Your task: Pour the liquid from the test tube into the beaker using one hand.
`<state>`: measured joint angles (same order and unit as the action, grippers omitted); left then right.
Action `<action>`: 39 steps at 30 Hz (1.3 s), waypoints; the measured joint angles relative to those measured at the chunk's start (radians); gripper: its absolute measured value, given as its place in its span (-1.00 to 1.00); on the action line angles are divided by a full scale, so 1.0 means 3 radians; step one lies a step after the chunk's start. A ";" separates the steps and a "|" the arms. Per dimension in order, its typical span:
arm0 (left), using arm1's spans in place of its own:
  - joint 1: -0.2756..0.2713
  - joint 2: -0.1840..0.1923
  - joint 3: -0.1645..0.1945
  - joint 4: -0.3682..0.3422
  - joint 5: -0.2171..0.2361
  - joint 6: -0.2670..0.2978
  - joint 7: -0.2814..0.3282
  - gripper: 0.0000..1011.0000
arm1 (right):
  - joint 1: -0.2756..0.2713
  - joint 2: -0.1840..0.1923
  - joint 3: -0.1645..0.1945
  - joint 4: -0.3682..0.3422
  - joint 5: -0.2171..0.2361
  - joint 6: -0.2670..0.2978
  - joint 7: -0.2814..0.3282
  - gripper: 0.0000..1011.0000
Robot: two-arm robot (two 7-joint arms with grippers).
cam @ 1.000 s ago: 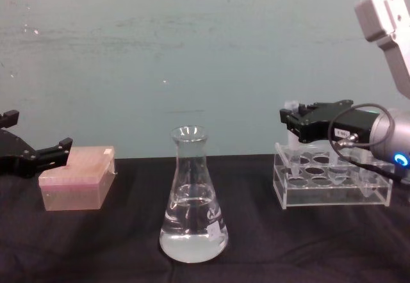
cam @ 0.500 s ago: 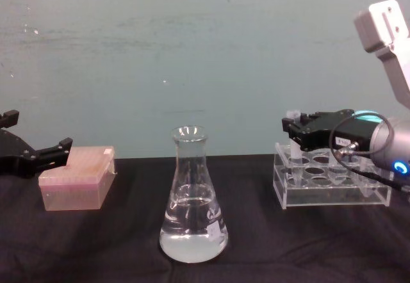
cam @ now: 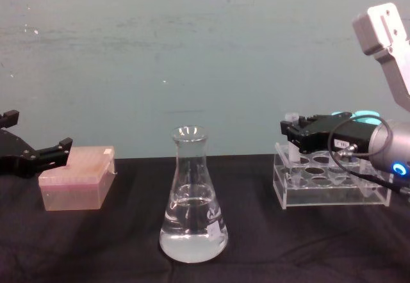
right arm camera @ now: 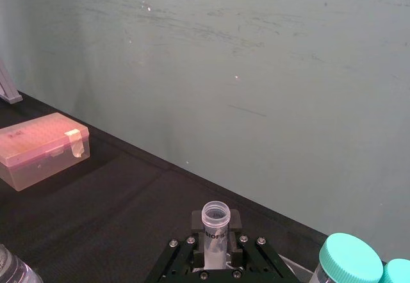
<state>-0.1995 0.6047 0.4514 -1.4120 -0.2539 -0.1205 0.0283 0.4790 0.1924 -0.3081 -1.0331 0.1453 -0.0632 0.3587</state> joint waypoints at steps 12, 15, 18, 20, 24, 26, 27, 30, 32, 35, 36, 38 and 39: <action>0.0000 0.0000 0.0000 0.0000 0.0000 0.0000 0.0000 0.98 | -0.0004 0.0002 0.0001 -0.0009 -0.0003 0.0001 -0.0007 -0.09; 0.0000 0.0000 0.0000 0.0000 0.0000 0.0000 0.0000 0.98 | -0.0005 0.0003 0.0001 -0.0010 -0.0005 0.0001 -0.0008 0.14; 0.0000 0.0000 0.0000 0.0000 0.0000 0.0000 0.0000 0.98 | -0.0006 0.0003 0.0001 -0.0011 -0.0006 0.0001 -0.0009 0.31; 0.0000 0.0000 0.0000 0.0000 0.0000 0.0000 0.0000 0.98 | -0.0006 0.0003 0.0001 -0.0012 -0.0007 0.0001 -0.0010 0.46; 0.0000 0.0000 0.0000 0.0000 0.0000 0.0000 0.0000 0.98 | -0.0007 0.0003 0.0001 -0.0013 -0.0007 0.0001 -0.0011 0.63; 0.0000 0.0000 0.0000 0.0000 0.0000 0.0000 0.0000 0.98 | -0.0007 0.0003 0.0001 -0.0014 -0.0007 0.0001 -0.0012 0.75; 0.0000 0.0000 0.0000 0.0000 0.0000 0.0000 0.0000 0.98 | -0.0007 0.0003 0.0001 -0.0014 -0.0007 0.0001 -0.0013 0.85; 0.0000 0.0000 0.0000 0.0000 0.0000 0.0000 0.0000 0.98 | -0.0007 0.0003 0.0001 -0.0014 -0.0007 0.0001 -0.0014 0.98; 0.0000 0.0000 0.0000 0.0000 0.0000 0.0000 0.0000 0.98 | -0.0007 0.0003 0.0001 -0.0014 -0.0007 0.0001 -0.0014 0.98; 0.0000 0.0000 0.0000 0.0000 0.0000 0.0000 0.0000 0.98 | -0.0007 0.0003 0.0001 -0.0014 -0.0007 0.0001 -0.0015 0.98; 0.0000 0.0000 0.0000 0.0000 0.0000 0.0000 0.0000 0.98 | -0.0007 0.0003 0.0001 -0.0014 -0.0007 0.0001 -0.0016 0.98; 0.0000 0.0000 0.0000 0.0000 0.0000 0.0000 0.0000 0.98 | -0.0007 0.0003 0.0001 -0.0014 -0.0007 0.0001 -0.0016 0.98; 0.0000 0.0000 0.0000 0.0000 0.0000 0.0000 0.0000 0.98 | -0.0007 0.0003 0.0001 -0.0014 -0.0007 0.0001 -0.0016 0.98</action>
<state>-0.1995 0.6047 0.4514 -1.4120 -0.2538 -0.1205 0.0283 0.4768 0.1933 -0.3078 -1.0375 0.1432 -0.0630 0.3540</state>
